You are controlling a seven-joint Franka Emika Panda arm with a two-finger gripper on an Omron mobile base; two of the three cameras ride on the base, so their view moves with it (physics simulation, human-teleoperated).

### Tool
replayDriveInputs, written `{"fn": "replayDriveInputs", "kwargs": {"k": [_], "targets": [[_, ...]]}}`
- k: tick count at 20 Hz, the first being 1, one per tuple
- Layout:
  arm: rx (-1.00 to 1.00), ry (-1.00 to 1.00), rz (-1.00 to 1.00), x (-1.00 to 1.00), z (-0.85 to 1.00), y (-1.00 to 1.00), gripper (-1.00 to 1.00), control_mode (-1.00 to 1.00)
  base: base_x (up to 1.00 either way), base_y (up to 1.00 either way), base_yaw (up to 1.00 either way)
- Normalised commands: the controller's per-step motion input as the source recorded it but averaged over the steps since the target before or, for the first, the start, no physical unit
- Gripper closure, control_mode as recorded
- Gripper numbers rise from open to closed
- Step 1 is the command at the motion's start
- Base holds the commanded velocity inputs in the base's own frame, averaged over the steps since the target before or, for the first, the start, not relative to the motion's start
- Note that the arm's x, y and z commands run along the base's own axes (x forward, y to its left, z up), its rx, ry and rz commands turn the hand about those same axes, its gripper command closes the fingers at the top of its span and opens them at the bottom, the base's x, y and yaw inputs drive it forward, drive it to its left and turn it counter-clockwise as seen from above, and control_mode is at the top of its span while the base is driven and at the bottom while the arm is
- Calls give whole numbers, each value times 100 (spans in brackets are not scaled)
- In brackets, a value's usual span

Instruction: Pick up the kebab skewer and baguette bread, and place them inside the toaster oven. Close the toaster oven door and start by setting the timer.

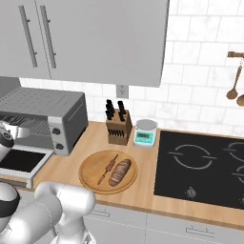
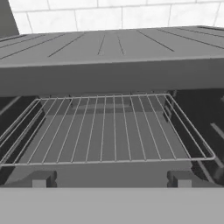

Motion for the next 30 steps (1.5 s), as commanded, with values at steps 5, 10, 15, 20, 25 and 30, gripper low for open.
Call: {"fn": "replayDriveInputs", "kwargs": {"k": [5,10,15,20,25,30], "targets": [[6,0,0,41,-1,-10,-100,-100,0,0,0],[0,0,0,25,-29,0,-100,-100,0,0,0],[0,0,0,25,-16,0,-100,-100,0,0,0],[0,0,0,25,-14,0,-100,-100,0,0,0],[0,0,0,17,-13,0,-100,-100,0,0,0],[0,0,0,15,-8,0,-100,-100,0,0,0]]}}
